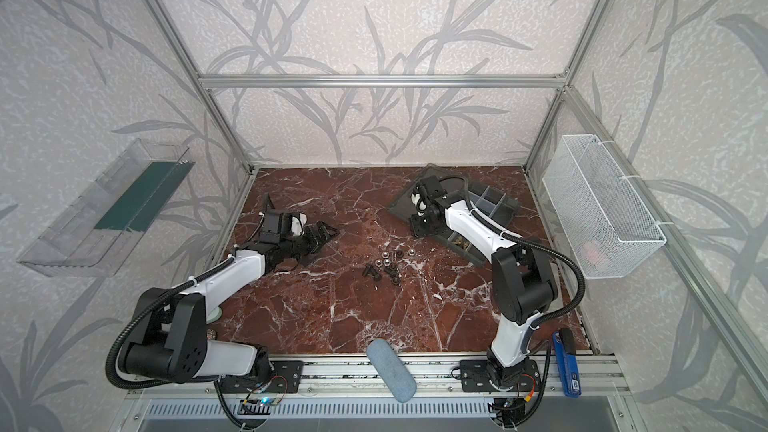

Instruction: Sort the screws and nuts into containers

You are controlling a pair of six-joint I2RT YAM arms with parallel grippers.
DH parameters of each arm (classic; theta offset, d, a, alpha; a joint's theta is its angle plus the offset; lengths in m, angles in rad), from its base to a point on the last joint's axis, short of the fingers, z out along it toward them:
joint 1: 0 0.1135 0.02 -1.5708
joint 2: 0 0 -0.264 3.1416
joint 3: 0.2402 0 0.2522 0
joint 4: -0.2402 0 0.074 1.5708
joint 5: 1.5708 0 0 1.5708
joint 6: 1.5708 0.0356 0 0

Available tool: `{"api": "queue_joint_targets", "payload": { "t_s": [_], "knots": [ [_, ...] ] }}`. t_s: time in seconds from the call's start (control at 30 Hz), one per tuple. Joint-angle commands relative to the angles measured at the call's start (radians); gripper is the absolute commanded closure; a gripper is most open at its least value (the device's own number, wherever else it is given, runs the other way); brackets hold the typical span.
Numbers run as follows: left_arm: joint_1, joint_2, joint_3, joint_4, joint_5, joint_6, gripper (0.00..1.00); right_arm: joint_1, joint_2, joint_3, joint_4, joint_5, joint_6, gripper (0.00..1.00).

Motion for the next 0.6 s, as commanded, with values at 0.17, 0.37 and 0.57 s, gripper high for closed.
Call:
{"api": "queue_joint_targets", "payload": {
  "t_s": [0.17,0.37,0.57],
  "knots": [
    [0.001,-0.022,-0.006,-0.017,-0.008,0.006,0.01,0.005,0.114,-0.004,-0.033,-0.118,-0.089,0.47],
    [0.002,-0.02,-0.004,-0.017,-0.007,0.006,0.01,0.01,0.16,0.014,-0.048,-0.111,-0.127,0.47],
    [0.002,-0.015,0.001,-0.02,-0.009,0.006,0.0,0.016,0.203,0.029,-0.051,-0.121,-0.142,0.48]
  ]
}}
